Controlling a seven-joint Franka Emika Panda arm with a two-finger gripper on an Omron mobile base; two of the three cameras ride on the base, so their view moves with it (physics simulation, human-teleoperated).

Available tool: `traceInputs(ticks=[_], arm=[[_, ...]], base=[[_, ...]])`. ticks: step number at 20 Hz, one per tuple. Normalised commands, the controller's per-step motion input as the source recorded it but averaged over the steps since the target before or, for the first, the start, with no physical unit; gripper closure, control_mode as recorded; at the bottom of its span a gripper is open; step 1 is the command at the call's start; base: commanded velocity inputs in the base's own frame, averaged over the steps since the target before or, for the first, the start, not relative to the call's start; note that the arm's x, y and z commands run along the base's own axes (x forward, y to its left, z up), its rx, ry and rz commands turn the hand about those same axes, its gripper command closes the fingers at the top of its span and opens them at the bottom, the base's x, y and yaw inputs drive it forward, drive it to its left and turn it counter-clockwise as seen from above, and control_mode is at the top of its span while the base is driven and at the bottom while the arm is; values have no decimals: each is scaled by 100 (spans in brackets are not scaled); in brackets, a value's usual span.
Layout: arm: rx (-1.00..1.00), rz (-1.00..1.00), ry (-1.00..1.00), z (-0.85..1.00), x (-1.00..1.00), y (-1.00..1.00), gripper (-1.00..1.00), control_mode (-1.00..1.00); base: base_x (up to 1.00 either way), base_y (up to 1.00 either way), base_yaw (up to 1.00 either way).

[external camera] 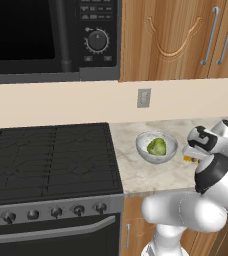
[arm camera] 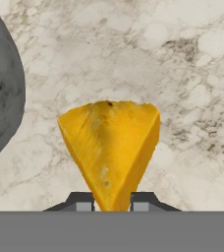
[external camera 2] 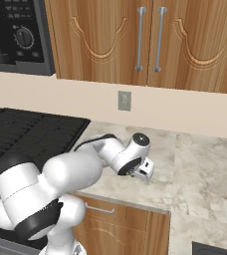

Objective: Pick the cheese from the fridge and the cheese grater from the cabinet and place them next to the salad bowl.

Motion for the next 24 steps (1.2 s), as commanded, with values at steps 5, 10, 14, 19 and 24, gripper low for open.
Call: traceInputs(ticks=[5,10,14,19,24], arm=[[0,0,0,-15,13,0,100,-100],[0,0,0,-14,11,0,-100,-100],[0,0,0,-9,10,0,-100,-100],[0,0,0,-9,1,-1,-100,-100],[5,0,0,7,-5,-5,-100,-100]], base=[[0,0,0],[0,0,0],[0,0,0],[0,0,0],[0,0,0]])
